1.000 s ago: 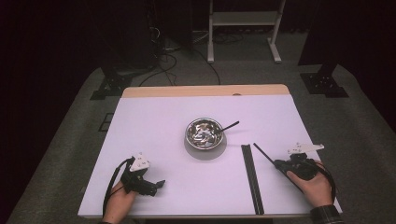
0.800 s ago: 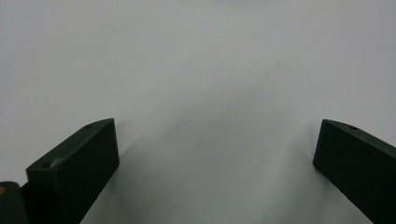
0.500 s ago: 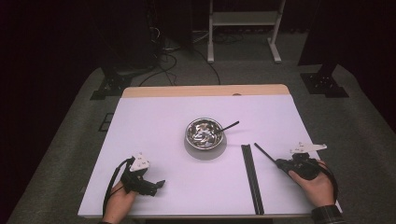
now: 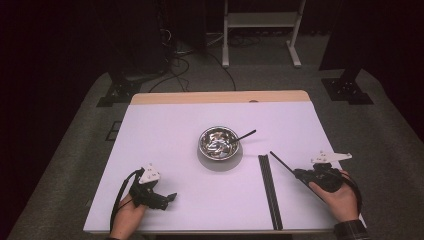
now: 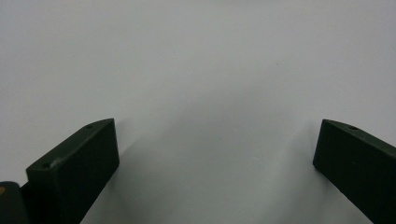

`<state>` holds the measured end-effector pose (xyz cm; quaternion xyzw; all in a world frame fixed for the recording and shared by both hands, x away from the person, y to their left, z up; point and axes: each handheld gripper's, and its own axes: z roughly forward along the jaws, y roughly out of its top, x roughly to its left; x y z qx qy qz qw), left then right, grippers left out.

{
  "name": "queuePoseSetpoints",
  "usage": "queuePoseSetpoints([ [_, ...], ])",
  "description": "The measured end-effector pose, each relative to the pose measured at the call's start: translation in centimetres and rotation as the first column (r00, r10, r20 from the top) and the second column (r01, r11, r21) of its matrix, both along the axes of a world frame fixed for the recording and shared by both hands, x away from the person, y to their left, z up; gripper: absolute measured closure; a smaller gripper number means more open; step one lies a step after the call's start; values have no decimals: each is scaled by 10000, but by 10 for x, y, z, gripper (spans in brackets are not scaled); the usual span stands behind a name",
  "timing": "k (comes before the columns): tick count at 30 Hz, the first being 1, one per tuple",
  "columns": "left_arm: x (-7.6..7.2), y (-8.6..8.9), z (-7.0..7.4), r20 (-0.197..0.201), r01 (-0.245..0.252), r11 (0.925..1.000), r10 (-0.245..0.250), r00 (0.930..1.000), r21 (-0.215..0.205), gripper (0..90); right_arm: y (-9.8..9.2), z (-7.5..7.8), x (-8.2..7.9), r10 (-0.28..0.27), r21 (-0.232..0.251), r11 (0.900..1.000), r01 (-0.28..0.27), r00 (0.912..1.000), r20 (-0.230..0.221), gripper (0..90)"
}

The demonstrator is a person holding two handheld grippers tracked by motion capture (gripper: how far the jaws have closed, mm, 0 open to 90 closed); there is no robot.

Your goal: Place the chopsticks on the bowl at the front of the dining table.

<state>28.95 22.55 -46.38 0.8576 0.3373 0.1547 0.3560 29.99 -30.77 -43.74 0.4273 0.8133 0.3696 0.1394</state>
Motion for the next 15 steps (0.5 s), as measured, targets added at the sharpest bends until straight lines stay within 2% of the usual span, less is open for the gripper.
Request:
queuePoseSetpoints([
  [15, 0, 0, 0, 4, 1, 10000, -1, 10000, -5, 0, 17, 12, 4, 402, 239, 9989, -404, 9991, 109, 857],
])
